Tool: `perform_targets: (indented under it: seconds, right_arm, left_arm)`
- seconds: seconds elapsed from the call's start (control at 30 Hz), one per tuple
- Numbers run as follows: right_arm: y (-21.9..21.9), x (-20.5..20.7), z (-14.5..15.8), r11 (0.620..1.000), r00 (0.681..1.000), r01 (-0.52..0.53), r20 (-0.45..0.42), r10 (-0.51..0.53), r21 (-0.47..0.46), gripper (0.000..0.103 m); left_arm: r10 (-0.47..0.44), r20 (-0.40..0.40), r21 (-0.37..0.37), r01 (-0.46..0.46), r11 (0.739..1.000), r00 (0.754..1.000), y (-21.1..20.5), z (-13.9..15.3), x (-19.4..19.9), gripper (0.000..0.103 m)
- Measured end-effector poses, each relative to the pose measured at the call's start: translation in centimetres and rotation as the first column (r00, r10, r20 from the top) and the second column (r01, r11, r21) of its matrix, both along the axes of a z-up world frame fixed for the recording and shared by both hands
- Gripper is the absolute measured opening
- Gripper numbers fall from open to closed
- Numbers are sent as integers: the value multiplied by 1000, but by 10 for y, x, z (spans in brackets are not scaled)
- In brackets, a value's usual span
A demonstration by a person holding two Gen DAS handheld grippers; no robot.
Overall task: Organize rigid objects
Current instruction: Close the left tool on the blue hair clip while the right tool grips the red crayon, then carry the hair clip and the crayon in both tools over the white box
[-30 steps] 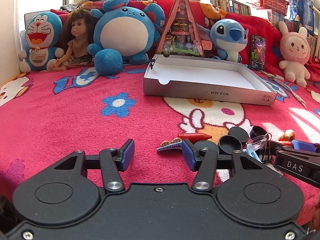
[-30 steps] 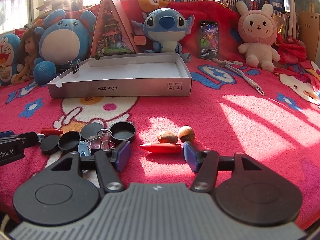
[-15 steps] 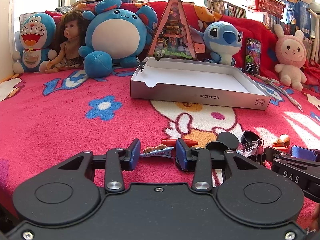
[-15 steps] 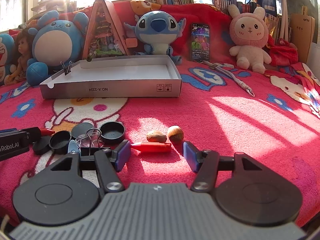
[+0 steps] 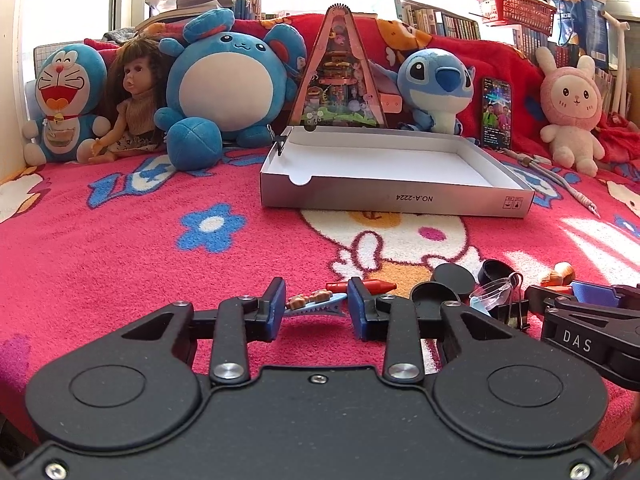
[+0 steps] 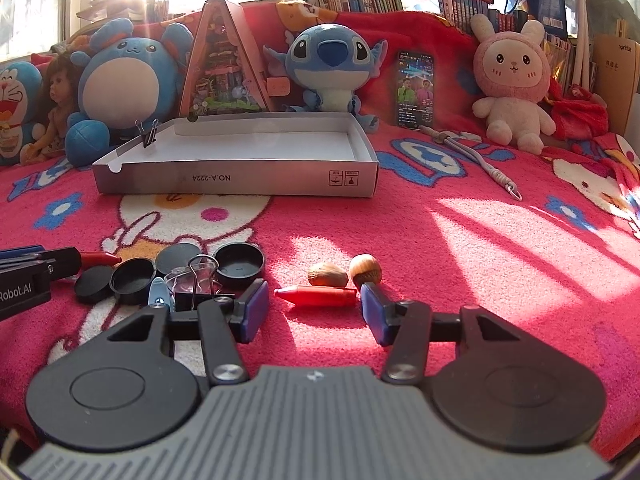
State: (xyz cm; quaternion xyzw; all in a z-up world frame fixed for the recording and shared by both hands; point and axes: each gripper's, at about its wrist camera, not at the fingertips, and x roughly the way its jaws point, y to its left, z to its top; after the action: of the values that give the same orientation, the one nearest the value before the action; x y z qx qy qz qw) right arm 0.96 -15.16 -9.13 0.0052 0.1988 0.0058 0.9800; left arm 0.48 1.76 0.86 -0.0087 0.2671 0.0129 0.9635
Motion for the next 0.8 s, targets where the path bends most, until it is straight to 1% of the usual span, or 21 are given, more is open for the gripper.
perform_targets:
  seconds: [0.17, 0.37, 0.5, 0.73, 0.8]
  right_arm:
    - [0, -4, 2, 1000, 1000, -11, 13, 11, -11, 50]
    - [0, -8, 12, 1000, 999, -24, 42, 25, -10, 50]
    - [-3, -4, 20, 999, 998, -32, 59, 32, 2, 50]
    - [-12, 12, 36, 998, 997, -44, 65, 40, 50, 50]
    - [-14, 16, 40, 997, 997, -47, 71, 43, 55, 50]
  left_arm:
    - [-22, 12, 0, 22, 1000, 1000, -1, 7, -1, 32]
    - [-53, 24, -7, 53, 999, 998, -2, 20, 5, 32]
    - [-72, 30, -35, 73, 997, 997, -1, 29, 16, 32]
    - [-112, 37, -45, 113, 993, 993, -6, 44, 39, 32]
    - [-122, 32, -58, 124, 991, 992, -6, 47, 47, 32]
